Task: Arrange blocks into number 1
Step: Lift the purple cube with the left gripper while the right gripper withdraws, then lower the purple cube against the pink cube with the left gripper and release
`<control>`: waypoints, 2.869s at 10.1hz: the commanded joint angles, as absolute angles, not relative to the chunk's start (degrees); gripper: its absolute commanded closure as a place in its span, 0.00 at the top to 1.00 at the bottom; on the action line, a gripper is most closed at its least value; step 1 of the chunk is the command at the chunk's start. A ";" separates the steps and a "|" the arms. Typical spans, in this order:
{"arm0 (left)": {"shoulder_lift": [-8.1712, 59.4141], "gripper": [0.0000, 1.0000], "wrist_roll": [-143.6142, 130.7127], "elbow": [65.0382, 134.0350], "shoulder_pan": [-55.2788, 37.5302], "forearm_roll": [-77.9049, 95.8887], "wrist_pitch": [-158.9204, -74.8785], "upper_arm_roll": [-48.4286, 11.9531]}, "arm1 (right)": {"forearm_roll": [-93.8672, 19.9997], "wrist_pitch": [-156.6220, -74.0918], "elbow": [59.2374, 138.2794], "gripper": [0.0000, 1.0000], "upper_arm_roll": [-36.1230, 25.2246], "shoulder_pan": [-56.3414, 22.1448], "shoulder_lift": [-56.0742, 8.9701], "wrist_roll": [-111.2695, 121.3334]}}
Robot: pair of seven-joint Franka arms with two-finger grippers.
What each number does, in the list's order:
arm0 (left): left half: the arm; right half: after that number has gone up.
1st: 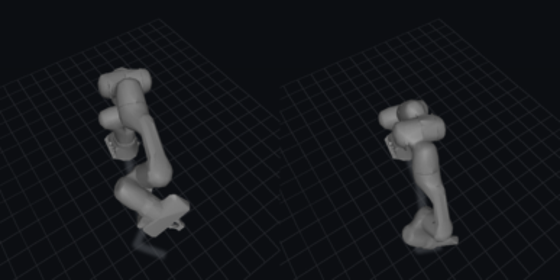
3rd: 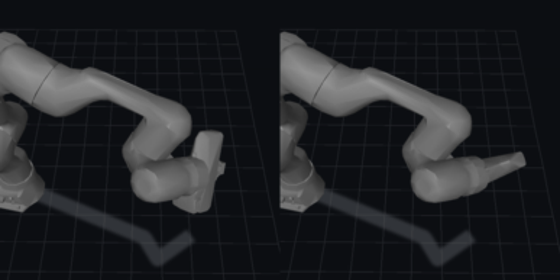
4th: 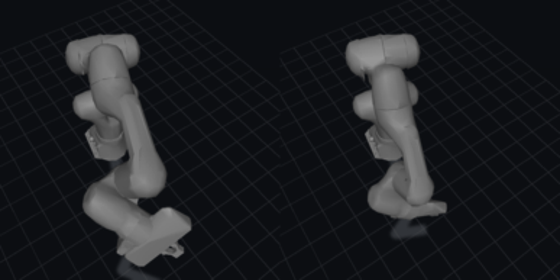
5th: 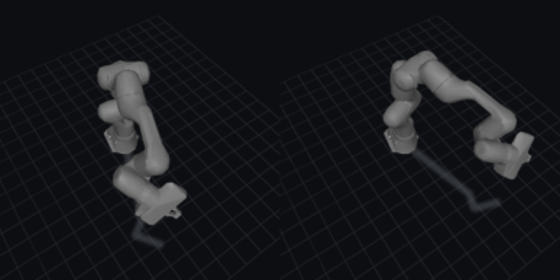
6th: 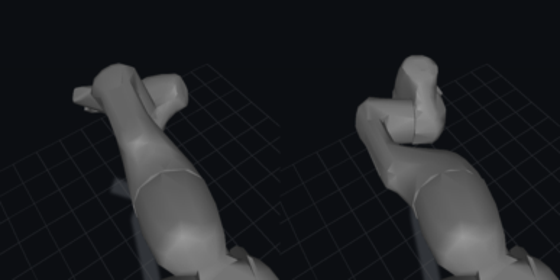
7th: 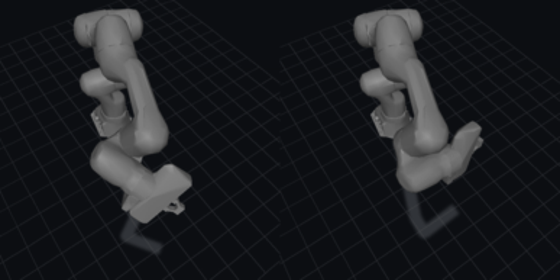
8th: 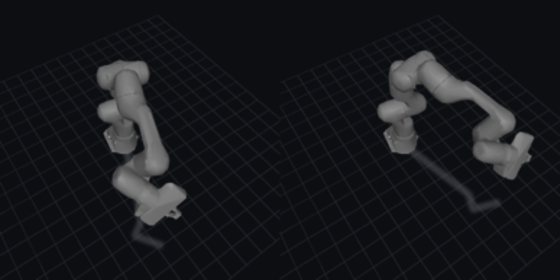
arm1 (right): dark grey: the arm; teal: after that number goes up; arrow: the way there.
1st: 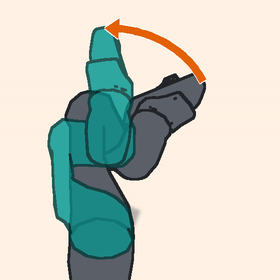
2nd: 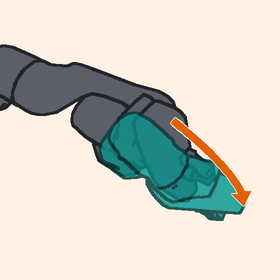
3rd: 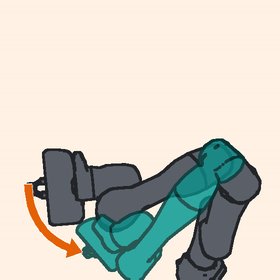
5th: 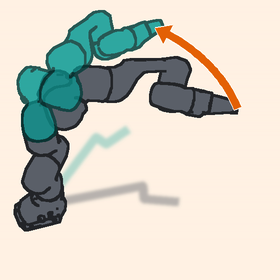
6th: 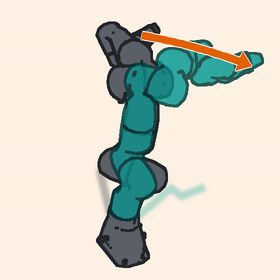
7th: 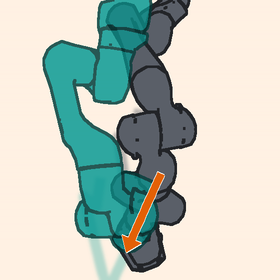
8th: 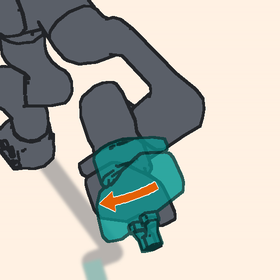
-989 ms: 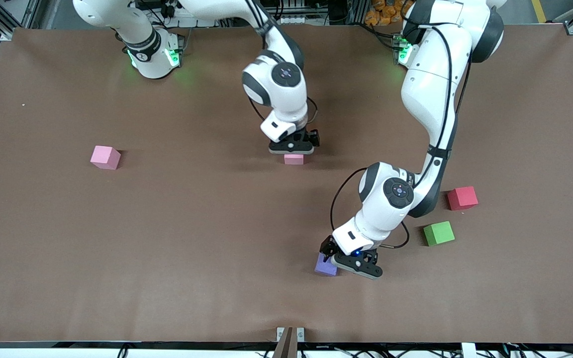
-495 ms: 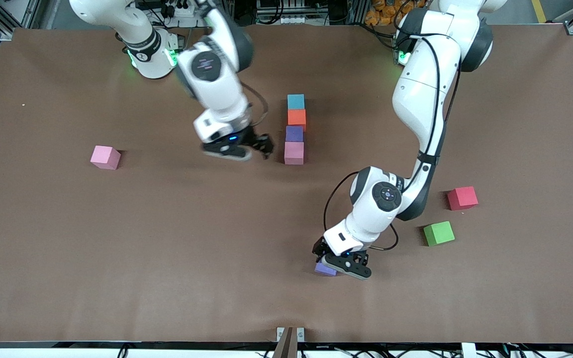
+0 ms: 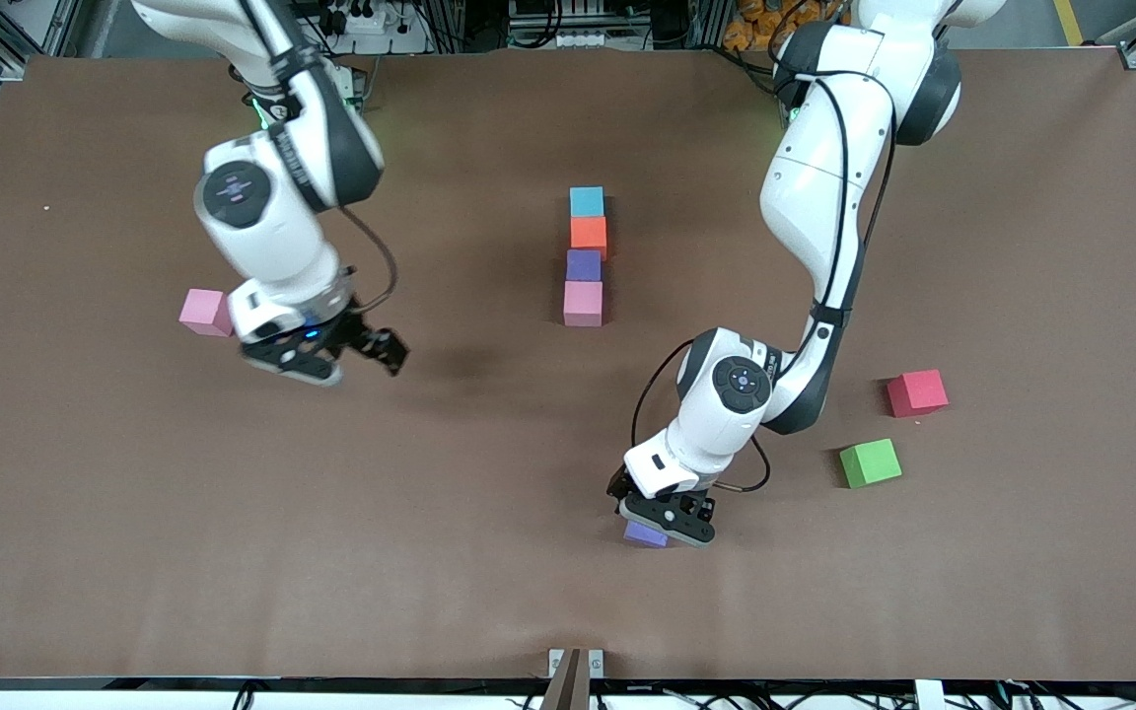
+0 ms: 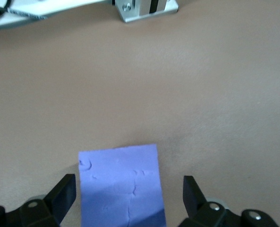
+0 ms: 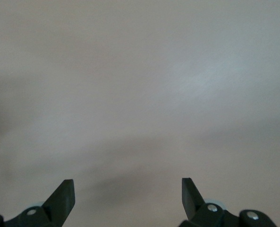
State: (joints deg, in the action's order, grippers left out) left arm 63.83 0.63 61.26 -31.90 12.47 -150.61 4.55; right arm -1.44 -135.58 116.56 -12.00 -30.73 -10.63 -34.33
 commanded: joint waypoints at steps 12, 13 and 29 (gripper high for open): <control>52.05 0.00 -11.31 65.63 -33.48 12.14 -127.28 7.03 | 3.43 -108.13 100.65 1.00 6.15 -1.05 -3.69 -19.25; 50.90 0.00 -14.82 67.39 -34.18 12.13 -127.18 6.68 | 3.43 -105.67 99.07 1.00 5.98 -1.05 -3.17 -18.90; 48.87 0.00 -48.43 77.77 -42.98 4.15 -124.18 -2.27 | 1.68 -94.39 88.15 1.00 3.78 2.46 -2.20 -4.94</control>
